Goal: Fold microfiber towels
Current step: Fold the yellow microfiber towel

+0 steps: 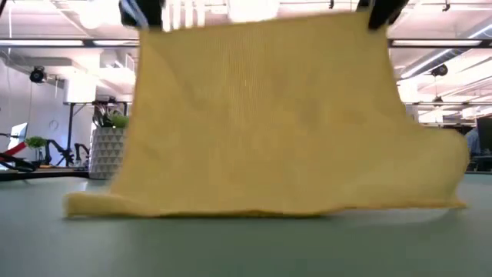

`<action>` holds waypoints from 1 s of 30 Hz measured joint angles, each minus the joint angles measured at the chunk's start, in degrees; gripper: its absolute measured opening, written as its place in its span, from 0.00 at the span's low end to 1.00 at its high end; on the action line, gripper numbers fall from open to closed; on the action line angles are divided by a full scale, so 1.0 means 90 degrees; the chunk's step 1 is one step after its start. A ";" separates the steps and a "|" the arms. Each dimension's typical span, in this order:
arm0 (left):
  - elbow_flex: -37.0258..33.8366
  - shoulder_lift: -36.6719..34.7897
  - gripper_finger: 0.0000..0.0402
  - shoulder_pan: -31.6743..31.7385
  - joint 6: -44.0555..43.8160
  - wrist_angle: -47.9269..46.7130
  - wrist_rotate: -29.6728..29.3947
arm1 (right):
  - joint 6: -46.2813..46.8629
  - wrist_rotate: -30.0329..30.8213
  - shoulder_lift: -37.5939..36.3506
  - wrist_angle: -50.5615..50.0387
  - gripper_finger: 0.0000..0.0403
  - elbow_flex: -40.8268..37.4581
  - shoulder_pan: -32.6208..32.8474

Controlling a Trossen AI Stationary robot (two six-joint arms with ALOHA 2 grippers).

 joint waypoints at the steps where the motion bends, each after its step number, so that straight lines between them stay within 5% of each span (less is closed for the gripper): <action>1: -0.0095 0.0049 0.01 0.0115 0.0139 -0.0002 -0.0202 | -0.0047 0.0142 0.0026 0.0022 0.02 -0.0097 -0.0110; 9: -0.0360 0.0375 0.01 0.0902 0.1174 0.0035 -0.0889 | -0.0438 0.1522 0.0384 0.0167 0.02 -0.0507 -0.0751; 20: -0.0395 0.0999 0.01 0.1259 0.2126 0.0090 -0.1511 | -0.1480 0.1543 0.0695 0.1423 0.02 -0.1501 -0.1095; 30: -0.0430 0.1079 0.01 0.0721 0.1774 0.0256 -0.0684 | -0.1707 -0.0142 0.0506 0.2486 0.02 -0.2419 -0.0930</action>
